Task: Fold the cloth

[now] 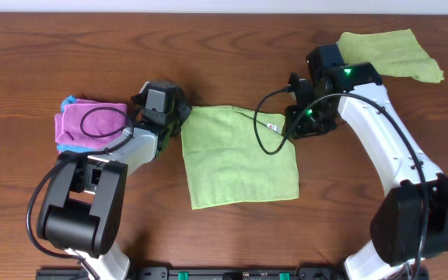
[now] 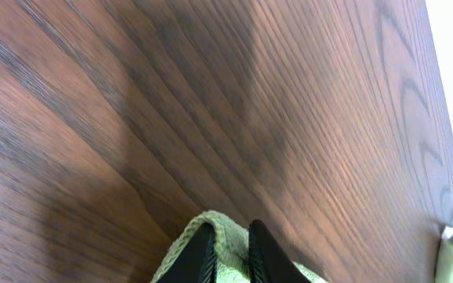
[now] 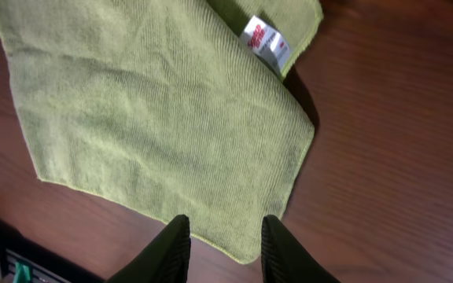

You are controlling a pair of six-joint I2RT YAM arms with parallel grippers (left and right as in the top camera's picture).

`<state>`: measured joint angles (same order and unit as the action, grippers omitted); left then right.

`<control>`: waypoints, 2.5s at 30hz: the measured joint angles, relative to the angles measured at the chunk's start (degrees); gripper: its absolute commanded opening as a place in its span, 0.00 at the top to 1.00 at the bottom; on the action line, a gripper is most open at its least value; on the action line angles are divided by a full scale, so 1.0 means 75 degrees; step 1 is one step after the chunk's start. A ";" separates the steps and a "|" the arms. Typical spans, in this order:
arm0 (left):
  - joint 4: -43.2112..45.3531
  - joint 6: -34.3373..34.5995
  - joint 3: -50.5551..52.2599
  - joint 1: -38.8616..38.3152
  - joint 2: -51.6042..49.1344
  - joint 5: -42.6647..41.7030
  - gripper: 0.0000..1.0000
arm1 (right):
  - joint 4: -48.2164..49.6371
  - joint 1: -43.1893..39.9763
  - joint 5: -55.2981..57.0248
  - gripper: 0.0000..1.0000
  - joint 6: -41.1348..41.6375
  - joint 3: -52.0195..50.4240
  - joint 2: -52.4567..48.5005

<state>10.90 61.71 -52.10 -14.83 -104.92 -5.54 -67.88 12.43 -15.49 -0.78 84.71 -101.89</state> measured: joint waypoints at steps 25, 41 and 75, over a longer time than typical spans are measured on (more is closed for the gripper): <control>0.1099 -0.0472 -0.0047 0.0207 -0.0006 -0.1405 0.31 | 0.2468 0.0224 -0.0044 0.99 -0.0379 -0.0262 -0.1670; 0.1078 -0.1425 -0.0047 0.0207 -0.0003 -0.4223 0.16 | 0.3136 0.0224 0.0256 0.99 -0.0379 -0.0274 -0.2378; -0.0513 -0.2745 -0.0087 0.0213 -0.0003 -0.6755 0.04 | 0.5426 0.0224 0.1335 0.95 -0.0749 0.0085 -0.3008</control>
<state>7.05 41.12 -52.75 -13.23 -104.95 -56.21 -27.18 14.11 -5.48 -6.39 85.34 -124.44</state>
